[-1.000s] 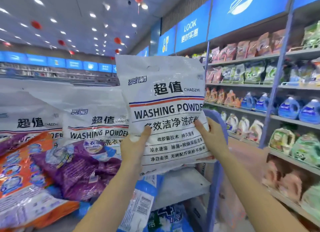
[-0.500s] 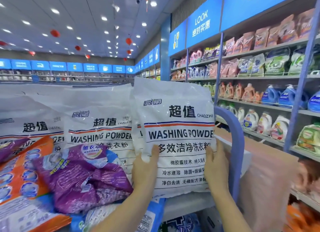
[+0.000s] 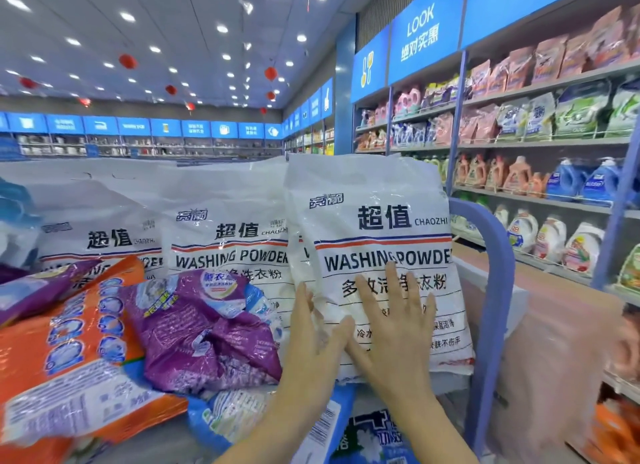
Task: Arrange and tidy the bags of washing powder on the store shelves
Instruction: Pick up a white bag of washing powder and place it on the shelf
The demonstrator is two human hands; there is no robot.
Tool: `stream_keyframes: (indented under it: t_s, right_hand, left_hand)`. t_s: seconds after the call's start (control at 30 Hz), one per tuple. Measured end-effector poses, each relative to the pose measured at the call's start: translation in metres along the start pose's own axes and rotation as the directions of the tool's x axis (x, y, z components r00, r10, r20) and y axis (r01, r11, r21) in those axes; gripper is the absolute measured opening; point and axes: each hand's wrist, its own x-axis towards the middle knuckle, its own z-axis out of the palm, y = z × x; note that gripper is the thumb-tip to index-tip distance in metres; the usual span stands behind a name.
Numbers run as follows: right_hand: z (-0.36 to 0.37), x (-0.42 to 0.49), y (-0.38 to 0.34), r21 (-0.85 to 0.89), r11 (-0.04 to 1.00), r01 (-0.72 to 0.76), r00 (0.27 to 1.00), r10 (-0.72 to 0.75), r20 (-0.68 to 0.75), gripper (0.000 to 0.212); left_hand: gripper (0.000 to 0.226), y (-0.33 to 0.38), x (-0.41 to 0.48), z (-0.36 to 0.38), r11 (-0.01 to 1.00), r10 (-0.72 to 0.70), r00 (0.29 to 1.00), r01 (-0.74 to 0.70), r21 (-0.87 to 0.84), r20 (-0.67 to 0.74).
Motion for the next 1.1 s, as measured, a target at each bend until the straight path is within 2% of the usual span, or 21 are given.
stream_keyframes:
  t_s: [0.07, 0.1, 0.13, 0.2, 0.23, 0.27, 0.3, 0.33, 0.37, 0.43, 0.53, 0.6, 0.77, 0.9, 1.03, 1.1]
  right_hand:
    - [0.0, -0.001, 0.004, -0.032, 0.999, -0.013, 1.0, 0.013, 0.012, 0.07]
    - [0.0, -0.001, 0.004, -0.036, 0.999, -0.015, 1.0, 0.016, 0.016, 0.07]
    - [0.0, -0.002, 0.004, -0.03, 0.999, -0.016, 1.0, 0.017, 0.02, 0.07]
    - [0.0, -0.002, 0.003, -0.013, 1.0, -0.019, 1.0, 0.019, 0.023, 0.069]
    - [-0.001, -0.001, 0.003, -0.009, 1.0, -0.019, 1.0, 0.019, 0.021, 0.069]
    - [-0.001, -0.001, 0.003, -0.007, 1.0, -0.019, 1.0, 0.019, 0.02, 0.069]
    - [-0.002, -0.001, 0.005, -0.008, 1.0, -0.018, 1.0, 0.018, 0.021, 0.069]
    - [-0.002, 0.0, 0.006, -0.009, 1.0, -0.019, 0.999, 0.019, 0.026, 0.069]
    - [-0.003, -0.001, 0.009, -0.011, 1.0, -0.019, 0.999, 0.019, 0.034, 0.069]
    - [-0.005, -0.004, 0.016, -0.016, 1.0, -0.017, 0.998, 0.018, 0.052, 0.069]
    - [-0.005, -0.016, 0.026, -0.036, 0.999, -0.016, 0.998, 0.018, 0.056, 0.068]
    - [-0.003, -0.023, 0.026, -0.031, 0.999, -0.036, 0.998, 0.037, 0.041, 0.067]
    - [0.007, -0.017, 0.009, -0.053, 0.994, -0.1, 0.994, 0.102, 0.033, 0.068]
    - [0.01, -0.015, 0.003, -0.069, 0.988, -0.138, 0.99, 0.14, 0.021, 0.066]
    - [0.01, -0.015, 0.001, -0.089, 0.988, -0.124, 0.991, 0.128, 0.035, 0.066]
    - [0.004, -0.015, 0.005, -0.123, 0.99, -0.072, 0.997, 0.074, 0.011, 0.069]
  left_hand:
    - [0.098, -0.014, -0.025, -0.007, 0.968, 0.133, 0.979, -0.161, 0.193, 0.152]
    - [0.101, -0.025, -0.033, -0.01, 0.872, 0.195, 0.961, -0.261, 0.415, 0.195]
    - [0.097, -0.037, -0.036, -0.015, 0.691, 0.27, 0.937, -0.348, 0.633, 0.22]
    - [0.086, -0.053, -0.037, -0.025, 0.459, 0.295, 0.91, -0.401, 0.793, 0.29]
    - [0.094, -0.057, -0.038, -0.029, 0.339, 0.282, 0.908, -0.397, 0.853, 0.31]
    - [0.117, -0.063, -0.039, -0.032, 0.232, 0.252, 0.903, -0.406, 0.884, 0.348]
    - [0.138, -0.067, -0.036, -0.035, 0.218, 0.167, 0.923, -0.378, 0.9, 0.347]
    - [0.144, -0.063, -0.035, -0.043, 0.206, 0.143, 0.927, -0.369, 0.906, 0.345]
    - [0.135, -0.06, -0.034, -0.052, 0.189, 0.162, 0.918, -0.389, 0.902, 0.362]
    - [0.109, -0.062, -0.032, -0.073, 0.087, 0.214, 0.867, -0.476, 0.875, 0.451]
    - [0.083, -0.067, -0.028, -0.105, -0.007, 0.258, 0.823, -0.523, 0.852, 0.507]
    - [0.074, -0.065, -0.027, -0.12, -0.007, 0.267, 0.815, -0.532, 0.847, 0.514]
    - [0.074, -0.065, -0.033, -0.12, -0.035, 0.292, 0.791, -0.553, 0.833, 0.537]
    - [0.059, -0.072, -0.035, -0.122, -0.08, 0.389, 0.746, -0.557, 0.826, 0.541]
    - [0.066, -0.067, -0.032, -0.13, -0.073, 0.399, 0.749, -0.548, 0.833, 0.528]
    - [0.068, -0.07, -0.032, -0.134, -0.072, 0.424, 0.725, -0.57, 0.818, 0.543]
